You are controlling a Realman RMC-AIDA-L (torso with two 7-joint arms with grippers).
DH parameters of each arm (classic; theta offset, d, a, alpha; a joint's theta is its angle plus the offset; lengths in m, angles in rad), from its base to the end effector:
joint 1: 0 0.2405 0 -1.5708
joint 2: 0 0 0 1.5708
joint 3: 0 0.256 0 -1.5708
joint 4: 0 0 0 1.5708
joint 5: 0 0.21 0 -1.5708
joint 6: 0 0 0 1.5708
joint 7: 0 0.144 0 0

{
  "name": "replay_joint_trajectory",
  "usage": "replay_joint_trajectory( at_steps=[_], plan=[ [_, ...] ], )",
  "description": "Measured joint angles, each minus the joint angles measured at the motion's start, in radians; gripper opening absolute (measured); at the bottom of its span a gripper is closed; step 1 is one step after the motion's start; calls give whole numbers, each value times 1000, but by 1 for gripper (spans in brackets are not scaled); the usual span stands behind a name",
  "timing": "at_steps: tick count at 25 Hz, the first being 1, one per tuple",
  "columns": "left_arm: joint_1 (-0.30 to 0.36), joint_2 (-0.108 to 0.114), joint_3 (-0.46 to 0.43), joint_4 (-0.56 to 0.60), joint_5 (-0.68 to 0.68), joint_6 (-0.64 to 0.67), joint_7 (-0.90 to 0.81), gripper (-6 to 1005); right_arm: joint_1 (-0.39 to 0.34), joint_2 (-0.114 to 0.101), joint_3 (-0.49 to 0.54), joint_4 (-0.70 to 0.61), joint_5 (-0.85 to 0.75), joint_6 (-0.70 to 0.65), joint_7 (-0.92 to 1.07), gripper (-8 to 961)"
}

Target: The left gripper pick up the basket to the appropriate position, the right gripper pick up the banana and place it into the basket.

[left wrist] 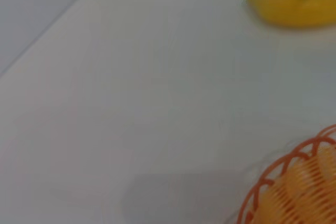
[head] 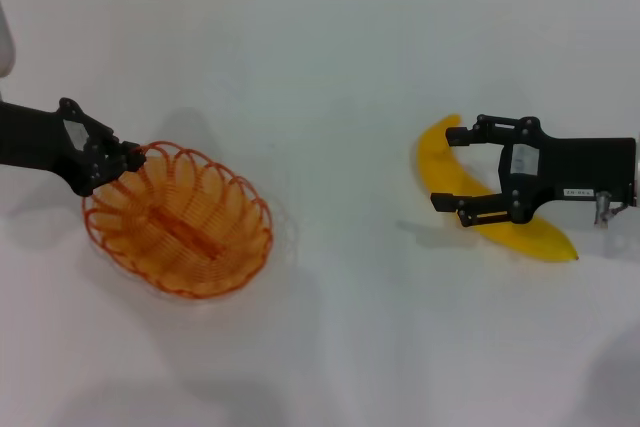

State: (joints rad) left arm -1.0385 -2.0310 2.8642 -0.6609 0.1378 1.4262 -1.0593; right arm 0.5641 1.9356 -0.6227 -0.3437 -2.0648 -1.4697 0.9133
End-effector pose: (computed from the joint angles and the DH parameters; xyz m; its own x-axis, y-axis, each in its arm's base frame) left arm -0.2673 0.4005 0.0287 0.9784 0.1986 -0.0575 0.1690 -0.9282 -0.3316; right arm 0.3093 0.3250 0.0057 0.9200 -0.1233 -0.3720 -0.2442 -0.9228 -0.2980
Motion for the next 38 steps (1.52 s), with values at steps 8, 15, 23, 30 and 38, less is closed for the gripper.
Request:
replay_joint_trajectory(
  at_steps=[8,15,23,30,38],
  plan=[
    [46,-6,-5,-107,-172,187,-79,59,-6,-3,13,0,1,-8,-1,893],
    [80,-4,-5,-113,-293,204,-325,45,-9,-3,15,0,15,-9,-1,893],
    [30,-3,-2,8,-240,124,-517,43,0,-2,15,0,17,-9,-1,893],
    [-36,-3,-2,157,-66,-118,-638,41,10,2,15,0,17,-9,-1,892],
    [-66,-4,-3,242,-57,-213,-691,57,15,4,15,0,27,-9,-1,892]
  ],
)
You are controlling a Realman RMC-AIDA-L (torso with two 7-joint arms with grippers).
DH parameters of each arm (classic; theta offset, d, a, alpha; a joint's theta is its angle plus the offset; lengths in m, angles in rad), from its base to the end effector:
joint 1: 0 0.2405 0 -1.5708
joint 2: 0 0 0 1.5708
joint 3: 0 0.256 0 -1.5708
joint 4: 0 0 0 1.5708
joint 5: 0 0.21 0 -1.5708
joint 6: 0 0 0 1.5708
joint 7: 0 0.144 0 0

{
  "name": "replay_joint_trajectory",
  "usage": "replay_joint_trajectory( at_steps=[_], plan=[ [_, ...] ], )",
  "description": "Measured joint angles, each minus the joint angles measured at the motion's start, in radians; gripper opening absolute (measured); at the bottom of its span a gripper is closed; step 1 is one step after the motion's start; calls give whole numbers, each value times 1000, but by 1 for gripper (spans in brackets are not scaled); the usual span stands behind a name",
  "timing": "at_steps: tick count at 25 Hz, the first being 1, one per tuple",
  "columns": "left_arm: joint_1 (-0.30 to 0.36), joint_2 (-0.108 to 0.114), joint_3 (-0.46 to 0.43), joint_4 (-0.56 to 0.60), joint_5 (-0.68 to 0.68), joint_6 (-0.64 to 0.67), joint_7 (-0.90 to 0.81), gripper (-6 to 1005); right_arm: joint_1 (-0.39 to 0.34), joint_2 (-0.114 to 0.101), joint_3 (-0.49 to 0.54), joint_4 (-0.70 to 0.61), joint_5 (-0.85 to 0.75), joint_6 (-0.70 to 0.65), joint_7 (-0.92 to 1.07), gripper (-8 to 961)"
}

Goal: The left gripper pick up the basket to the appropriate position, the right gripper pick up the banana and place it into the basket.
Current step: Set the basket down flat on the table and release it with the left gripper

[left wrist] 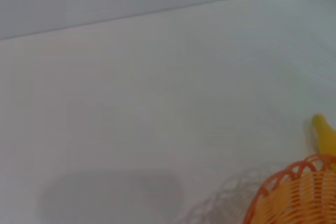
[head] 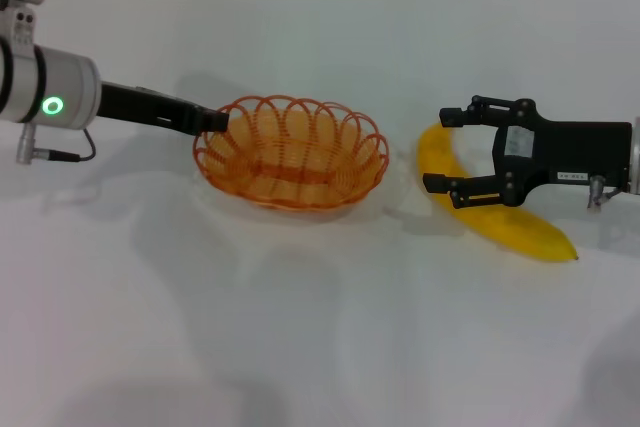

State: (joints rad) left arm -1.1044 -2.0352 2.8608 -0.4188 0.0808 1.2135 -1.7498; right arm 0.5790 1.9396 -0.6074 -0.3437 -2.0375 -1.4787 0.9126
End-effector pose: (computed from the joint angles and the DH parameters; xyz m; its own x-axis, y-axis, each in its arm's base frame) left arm -0.2218 0.4277 -0.0225 0.7040 0.6761 0.2175 0.7096 -0.6574 -0.2534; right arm 0.3004 0.3319 0.0075 0.9075 -0.1026 -0.4073 -0.2437 -0.9183 -0.3119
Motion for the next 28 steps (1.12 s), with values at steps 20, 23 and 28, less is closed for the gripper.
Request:
replay_joint_trajectory(
  at_steps=[20,23,28],
  plan=[
    [-9,-4,0,29,6,-67,-20,96,4,3,0,1,2,0,0,893],
    [-8,-4,0,29,-2,-73,-22,102,4,4,0,1,6,-6,0,892],
    [-8,-2,0,29,-5,-85,-28,112,4,4,0,1,14,-17,0,892]
  ],
)
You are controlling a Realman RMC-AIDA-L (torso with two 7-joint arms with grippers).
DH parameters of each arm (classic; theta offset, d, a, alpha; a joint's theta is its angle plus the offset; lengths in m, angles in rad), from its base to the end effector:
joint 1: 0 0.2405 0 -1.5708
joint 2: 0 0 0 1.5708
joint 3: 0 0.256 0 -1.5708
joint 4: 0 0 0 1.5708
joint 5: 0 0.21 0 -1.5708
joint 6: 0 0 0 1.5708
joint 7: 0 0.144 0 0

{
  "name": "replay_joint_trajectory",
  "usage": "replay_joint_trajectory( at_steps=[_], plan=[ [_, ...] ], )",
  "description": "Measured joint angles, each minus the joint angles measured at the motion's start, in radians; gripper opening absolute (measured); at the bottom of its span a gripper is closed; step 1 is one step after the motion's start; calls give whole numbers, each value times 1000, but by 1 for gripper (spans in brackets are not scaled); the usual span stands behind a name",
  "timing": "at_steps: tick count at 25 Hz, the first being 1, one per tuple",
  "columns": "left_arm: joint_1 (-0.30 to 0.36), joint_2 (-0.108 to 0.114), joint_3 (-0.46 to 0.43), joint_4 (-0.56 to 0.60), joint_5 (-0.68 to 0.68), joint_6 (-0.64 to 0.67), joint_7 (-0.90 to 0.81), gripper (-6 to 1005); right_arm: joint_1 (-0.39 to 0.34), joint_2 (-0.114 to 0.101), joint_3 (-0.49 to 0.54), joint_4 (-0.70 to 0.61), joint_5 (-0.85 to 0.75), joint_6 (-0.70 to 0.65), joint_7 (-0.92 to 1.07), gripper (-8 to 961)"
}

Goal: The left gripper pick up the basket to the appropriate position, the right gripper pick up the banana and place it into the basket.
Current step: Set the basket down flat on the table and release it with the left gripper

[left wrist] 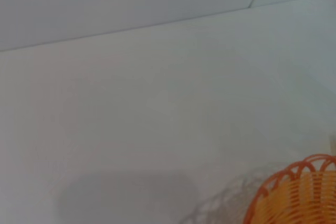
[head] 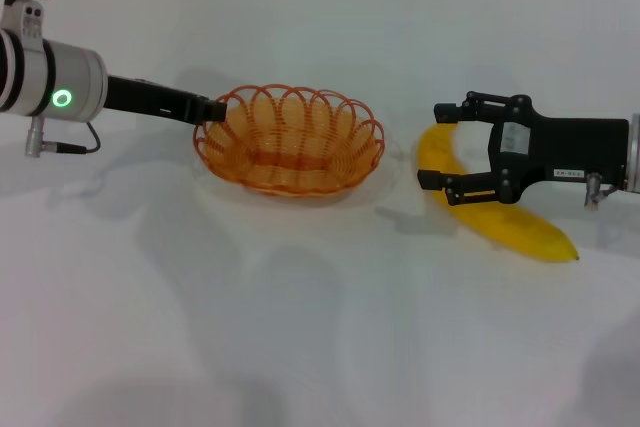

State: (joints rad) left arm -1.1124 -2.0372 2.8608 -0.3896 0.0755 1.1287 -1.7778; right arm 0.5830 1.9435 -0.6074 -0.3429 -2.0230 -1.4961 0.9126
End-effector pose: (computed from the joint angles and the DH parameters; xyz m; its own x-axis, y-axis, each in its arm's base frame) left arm -0.2205 0.4360 -0.0267 0.6899 0.6830 0.2398 0.7221 -0.6257 -0.2952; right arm 0.2953 0.3321 0.0068 0.8982 -0.0932 -0.4296 -0.2409 -0.9218 -0.3038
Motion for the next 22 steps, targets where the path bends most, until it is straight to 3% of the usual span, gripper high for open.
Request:
replay_joint_trajectory(
  at_steps=[15,21,22],
  plan=[
    [-1,-2,0,1,4,-7,-12,141,0,0,0,-1,1,-1,0,892],
    [-1,-3,0,2,-5,-6,-4,271,-6,-3,0,-1,1,-1,0,892],
    [-1,-3,0,2,-5,-5,2,516,-7,-3,0,-1,1,-1,0,892]
  ],
)
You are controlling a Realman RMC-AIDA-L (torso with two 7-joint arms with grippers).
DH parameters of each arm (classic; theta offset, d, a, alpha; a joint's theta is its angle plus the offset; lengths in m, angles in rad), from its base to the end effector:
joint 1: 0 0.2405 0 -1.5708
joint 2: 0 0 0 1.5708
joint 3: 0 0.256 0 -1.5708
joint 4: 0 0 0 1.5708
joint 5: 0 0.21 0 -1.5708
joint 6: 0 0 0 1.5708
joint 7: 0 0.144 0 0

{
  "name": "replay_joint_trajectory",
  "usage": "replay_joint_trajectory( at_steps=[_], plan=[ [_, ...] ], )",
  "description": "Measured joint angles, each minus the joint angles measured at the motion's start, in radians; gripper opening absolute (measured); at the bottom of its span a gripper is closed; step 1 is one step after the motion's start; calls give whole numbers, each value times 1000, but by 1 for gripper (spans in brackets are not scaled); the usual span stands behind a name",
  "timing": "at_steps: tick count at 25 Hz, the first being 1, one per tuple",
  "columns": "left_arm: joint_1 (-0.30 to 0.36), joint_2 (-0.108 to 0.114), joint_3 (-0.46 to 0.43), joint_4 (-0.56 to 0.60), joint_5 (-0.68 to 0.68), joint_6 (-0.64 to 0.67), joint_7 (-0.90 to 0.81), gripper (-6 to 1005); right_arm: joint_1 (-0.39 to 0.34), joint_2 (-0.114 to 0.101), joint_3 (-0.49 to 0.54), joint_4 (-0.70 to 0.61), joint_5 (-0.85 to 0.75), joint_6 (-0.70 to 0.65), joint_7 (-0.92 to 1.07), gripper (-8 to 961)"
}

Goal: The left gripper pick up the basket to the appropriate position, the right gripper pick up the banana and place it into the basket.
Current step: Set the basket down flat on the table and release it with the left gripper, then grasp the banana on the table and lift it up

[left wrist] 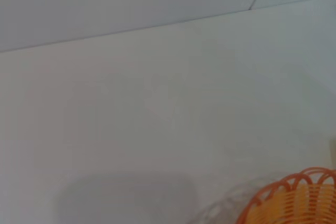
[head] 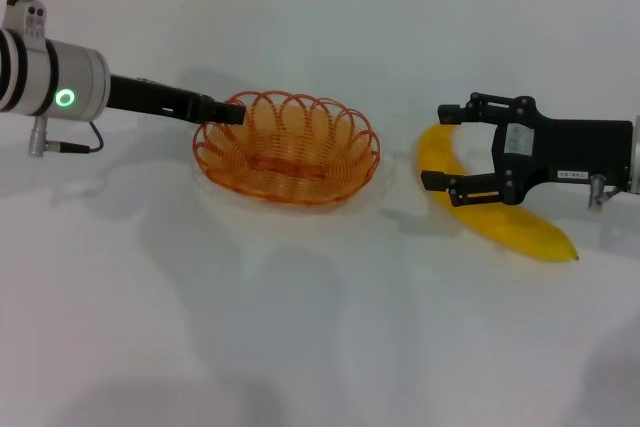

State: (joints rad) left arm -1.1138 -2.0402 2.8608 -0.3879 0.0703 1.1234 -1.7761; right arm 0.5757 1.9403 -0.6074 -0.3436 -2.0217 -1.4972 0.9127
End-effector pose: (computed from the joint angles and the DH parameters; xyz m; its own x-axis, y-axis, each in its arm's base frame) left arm -0.2191 0.4364 -0.0282 0.6905 0.6810 0.2440 0.7218 -0.6262 -0.2948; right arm 0.2981 0.3305 0.0084 0.8982 -0.0980 -0.4285 -0.2465 -0.9194 -0.3065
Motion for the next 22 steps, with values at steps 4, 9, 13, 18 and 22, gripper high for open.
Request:
replay_joint_trajectory(
  at_steps=[4,9,13,18,22],
  plan=[
    [1,0,0,-3,-1,0,12,594,-1,-1,0,0,0,0,0,893],
    [23,2,0,-37,-60,44,110,691,-19,-8,0,0,16,-3,0,893],
    [114,0,-1,-117,-208,193,262,747,-37,-18,0,0,42,-19,-2,893],
    [281,1,-2,-186,-394,438,503,740,-48,-22,0,0,69,-35,-6,893],
    [398,0,-2,-182,-466,527,709,738,-56,-25,0,0,76,-38,-7,893]
  ],
)
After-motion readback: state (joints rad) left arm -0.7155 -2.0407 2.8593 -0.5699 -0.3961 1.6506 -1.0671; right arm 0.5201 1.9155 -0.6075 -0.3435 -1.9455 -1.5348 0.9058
